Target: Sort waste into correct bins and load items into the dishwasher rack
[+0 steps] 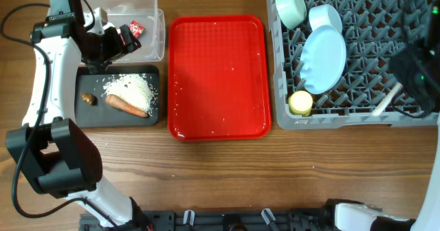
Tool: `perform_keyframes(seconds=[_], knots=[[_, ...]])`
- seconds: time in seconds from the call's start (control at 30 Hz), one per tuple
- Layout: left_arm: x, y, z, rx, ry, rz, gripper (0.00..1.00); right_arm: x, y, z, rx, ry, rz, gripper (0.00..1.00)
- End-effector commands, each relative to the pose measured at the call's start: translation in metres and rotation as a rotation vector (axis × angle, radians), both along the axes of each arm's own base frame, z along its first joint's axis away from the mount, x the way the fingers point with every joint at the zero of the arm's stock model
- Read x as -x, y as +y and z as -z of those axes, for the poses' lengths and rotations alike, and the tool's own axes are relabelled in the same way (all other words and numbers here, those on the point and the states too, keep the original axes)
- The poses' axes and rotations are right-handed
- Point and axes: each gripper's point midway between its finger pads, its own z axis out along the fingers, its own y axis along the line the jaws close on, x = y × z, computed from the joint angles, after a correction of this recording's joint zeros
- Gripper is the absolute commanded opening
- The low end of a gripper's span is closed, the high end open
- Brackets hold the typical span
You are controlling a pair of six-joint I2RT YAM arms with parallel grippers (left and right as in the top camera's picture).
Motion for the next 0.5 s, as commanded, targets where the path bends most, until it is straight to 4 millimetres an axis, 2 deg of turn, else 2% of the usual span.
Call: perform_keyframes(seconds=[0.0,0.07,0.13,0.23,0.37,0.47], knots=[[-0.003,0.001,-0.016,-0.010,-0.043,0.000,1.00,0.008,-0.023,0.048,-0.044,0.010,0.429,0.04],[-0.003,0.001,-0.016,-0.010,-0.044,0.000,1.00,-0.002,-0.024,0.092,-0.075,0.027,0.529,0.04],[-0.003,0.001,-0.016,-0.010,-0.043,0.000,1.00,-0.017,-0.024,0.143,-0.081,0.057,0.517,0.04],[-0.003,0.001,-0.016,-0.010,-0.043,0.000,1.00,-0.034,-0.026,0.197,-0.082,0.051,0.516,0.05],[-0.003,0.001,-0.016,-0.010,-0.043,0.000,1.00,-0.058,-0.027,0.238,-0.069,0.062,0.447,0.04],[-0.003,0.001,-0.016,-0.010,-0.043,0.000,1.00,-0.058,-0.027,0.252,-0.065,0.104,0.449,0.05]])
